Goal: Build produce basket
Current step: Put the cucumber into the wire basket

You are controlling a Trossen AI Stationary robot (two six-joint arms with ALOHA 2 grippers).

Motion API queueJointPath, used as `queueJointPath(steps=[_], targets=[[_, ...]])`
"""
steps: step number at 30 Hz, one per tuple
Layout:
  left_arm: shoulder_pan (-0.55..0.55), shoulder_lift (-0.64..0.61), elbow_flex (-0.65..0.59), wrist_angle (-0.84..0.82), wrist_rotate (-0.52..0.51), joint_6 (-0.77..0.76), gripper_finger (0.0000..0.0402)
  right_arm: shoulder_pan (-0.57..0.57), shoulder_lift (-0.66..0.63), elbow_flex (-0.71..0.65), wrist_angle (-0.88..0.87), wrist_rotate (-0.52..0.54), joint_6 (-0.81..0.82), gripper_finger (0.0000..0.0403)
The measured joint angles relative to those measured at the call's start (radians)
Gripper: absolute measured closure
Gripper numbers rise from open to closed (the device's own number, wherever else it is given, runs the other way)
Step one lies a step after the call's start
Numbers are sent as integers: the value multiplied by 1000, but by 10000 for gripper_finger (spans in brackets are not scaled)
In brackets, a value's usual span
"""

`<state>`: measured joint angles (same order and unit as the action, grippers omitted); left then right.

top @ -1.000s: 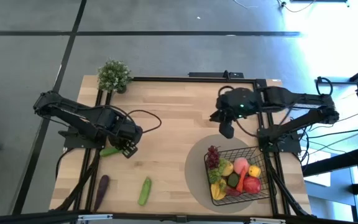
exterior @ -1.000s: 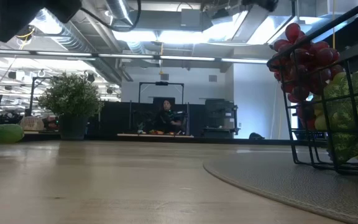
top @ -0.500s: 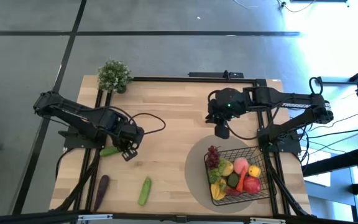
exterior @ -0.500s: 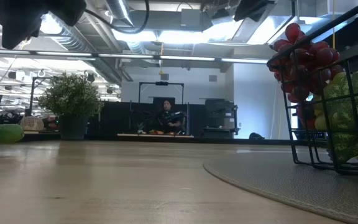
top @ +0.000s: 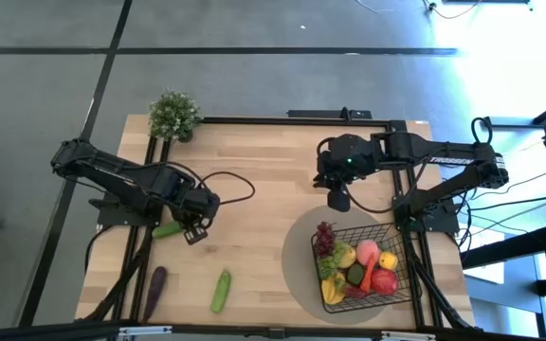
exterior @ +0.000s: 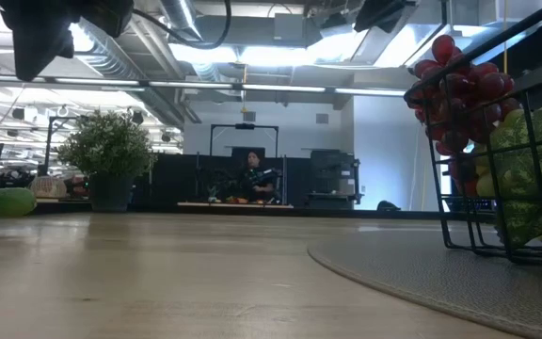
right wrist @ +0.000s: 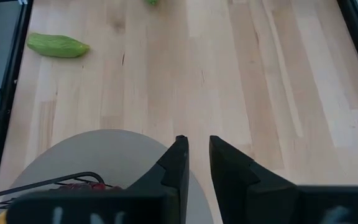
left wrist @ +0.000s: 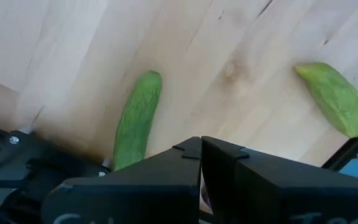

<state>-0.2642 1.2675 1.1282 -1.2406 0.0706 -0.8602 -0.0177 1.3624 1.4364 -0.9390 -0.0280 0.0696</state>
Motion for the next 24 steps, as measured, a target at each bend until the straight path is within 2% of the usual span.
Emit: queueJointPath(steps=[8, 12, 18, 24], targets=[[0, 0, 0, -31, -2, 21, 401, 0, 0, 0, 0, 0, 0, 347], [0, 0, -2, -57, -44, 3, 401, 0, 0, 0, 0, 0, 0, 347], [-1, 0, -2, -48, -5, 122, 399, 0, 0, -1, 0, 0, 0, 347], [-1, 0, -2, -57, 19, 139, 344, 0, 0, -1, 0, 0, 0, 347]])
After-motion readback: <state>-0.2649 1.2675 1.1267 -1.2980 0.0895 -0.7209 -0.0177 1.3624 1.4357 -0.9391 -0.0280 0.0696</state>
